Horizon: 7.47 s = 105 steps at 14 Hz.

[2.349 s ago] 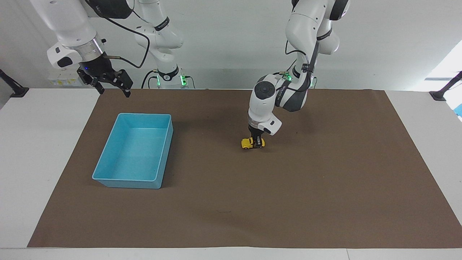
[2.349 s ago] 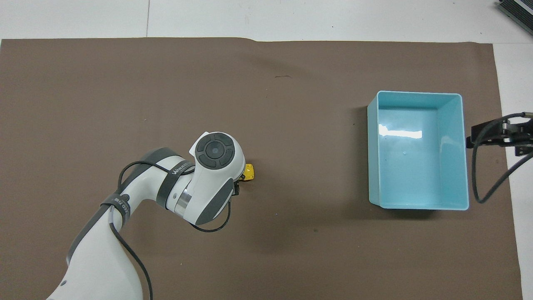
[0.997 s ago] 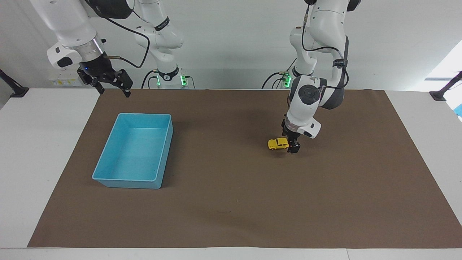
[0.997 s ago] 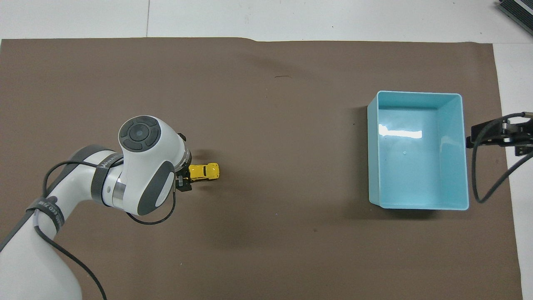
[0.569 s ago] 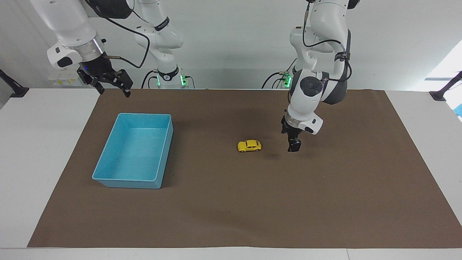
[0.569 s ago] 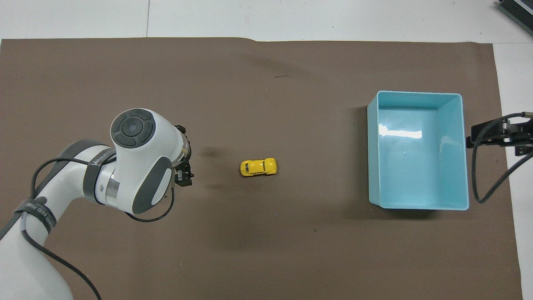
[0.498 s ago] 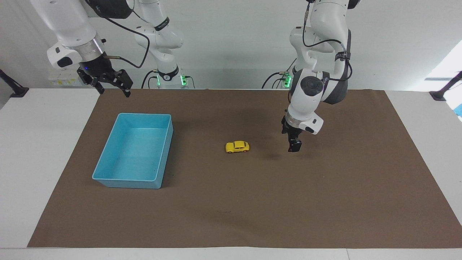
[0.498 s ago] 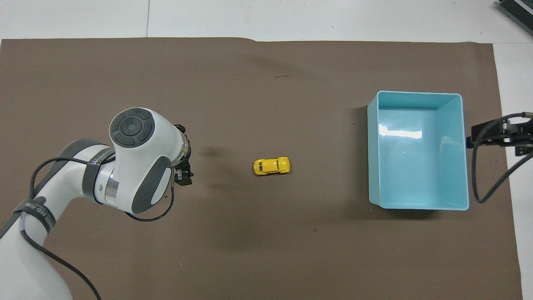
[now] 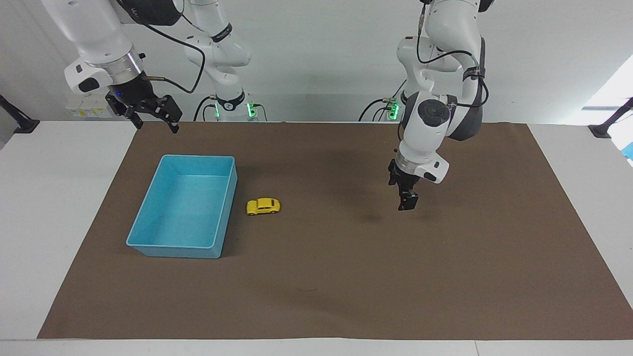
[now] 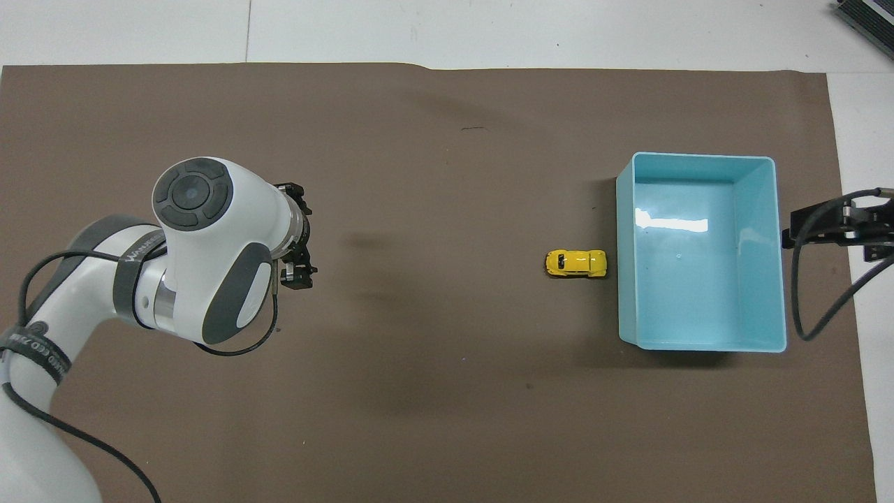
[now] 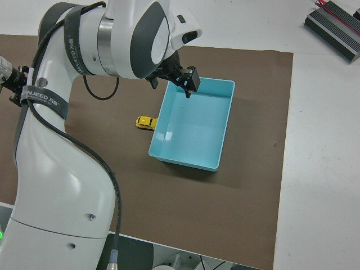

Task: Wind up and store yellow beetle car
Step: 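Release the car with the left gripper so it rolls toward the bin, then withdraw the left gripper while the right gripper reaches toward the car, then grasp the yellow car beside the bin with the right gripper, then lift the car with the right gripper into the blue bin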

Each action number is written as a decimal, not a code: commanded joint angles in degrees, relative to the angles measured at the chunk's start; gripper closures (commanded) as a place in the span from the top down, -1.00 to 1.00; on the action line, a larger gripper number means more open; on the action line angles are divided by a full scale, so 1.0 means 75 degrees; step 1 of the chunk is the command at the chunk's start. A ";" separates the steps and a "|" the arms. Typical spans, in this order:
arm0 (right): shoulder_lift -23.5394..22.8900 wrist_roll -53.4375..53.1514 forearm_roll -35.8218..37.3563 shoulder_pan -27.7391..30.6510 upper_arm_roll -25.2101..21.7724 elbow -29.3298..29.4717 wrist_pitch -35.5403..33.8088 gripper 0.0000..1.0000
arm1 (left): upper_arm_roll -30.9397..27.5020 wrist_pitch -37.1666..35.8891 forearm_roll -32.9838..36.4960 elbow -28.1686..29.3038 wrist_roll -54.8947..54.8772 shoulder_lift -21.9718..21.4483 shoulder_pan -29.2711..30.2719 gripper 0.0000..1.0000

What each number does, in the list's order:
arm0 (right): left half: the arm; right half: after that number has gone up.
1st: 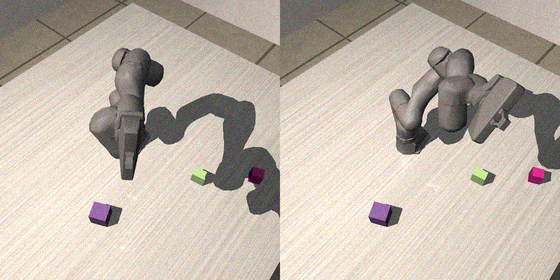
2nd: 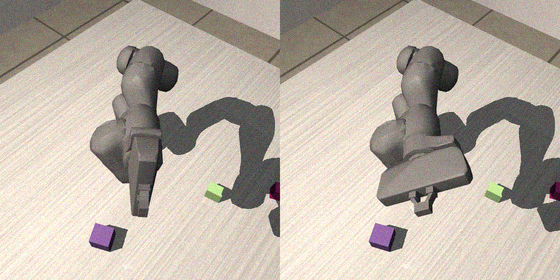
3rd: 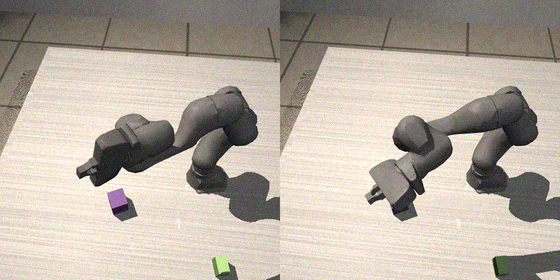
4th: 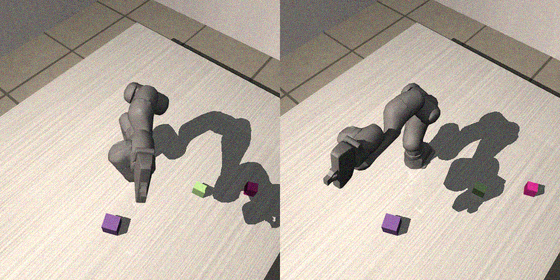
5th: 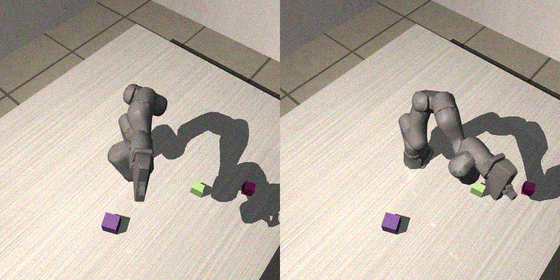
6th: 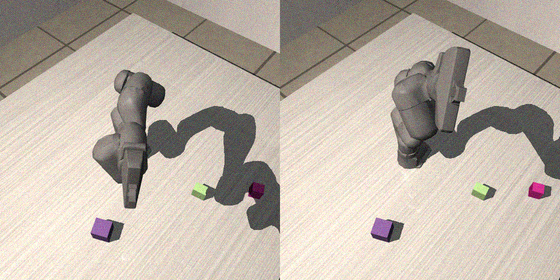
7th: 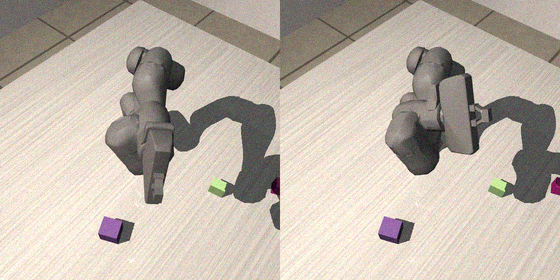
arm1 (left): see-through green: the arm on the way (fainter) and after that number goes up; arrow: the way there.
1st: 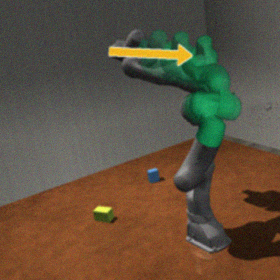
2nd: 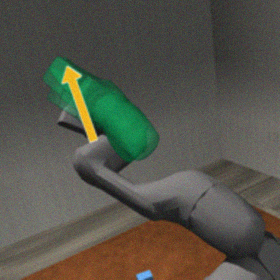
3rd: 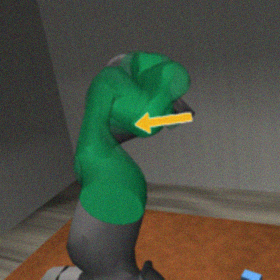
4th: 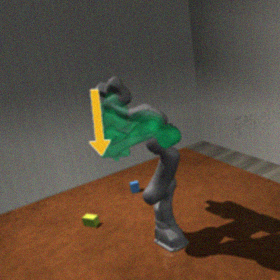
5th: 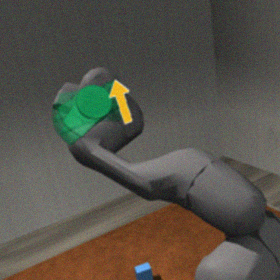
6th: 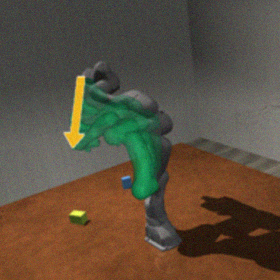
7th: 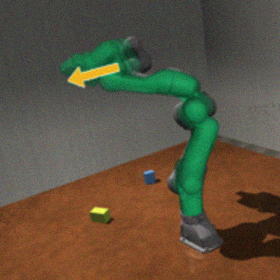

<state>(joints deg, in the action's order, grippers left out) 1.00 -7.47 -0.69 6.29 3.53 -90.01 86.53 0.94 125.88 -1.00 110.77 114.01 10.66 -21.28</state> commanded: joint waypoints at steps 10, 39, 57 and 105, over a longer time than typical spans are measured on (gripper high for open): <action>-0.0028 -0.0278 -0.0119 -0.0146 0.0151 0.0037 0.0086 1.00 | 0.0062 -0.0752 0.0040 -0.0706 -0.2928 -0.0707 0.0762 1.00; -0.1153 -1.3159 0.1041 -0.2303 0.0139 -0.1684 0.3167 1.00 | 0.0003 -0.3225 0.0040 -0.0859 -1.6090 -0.2113 0.2931 1.00; -0.2324 -1.5972 0.3079 -0.2854 0.0139 -0.3713 0.6192 1.00 | 0.0483 -0.5241 0.0099 -0.2406 -1.6245 -0.2453 0.2861 1.00; -0.0122 -0.2384 0.0677 -0.0711 0.0280 -0.3127 0.3696 -1.00 | 0.0472 -0.5358 -0.0182 -0.2406 -1.5998 -0.2453 0.2919 1.00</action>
<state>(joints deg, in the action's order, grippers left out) -1.45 -32.45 5.97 -1.72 5.01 -111.66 113.85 4.21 86.64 -1.71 92.61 -6.34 -7.11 -0.18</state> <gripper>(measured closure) 0.533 0.000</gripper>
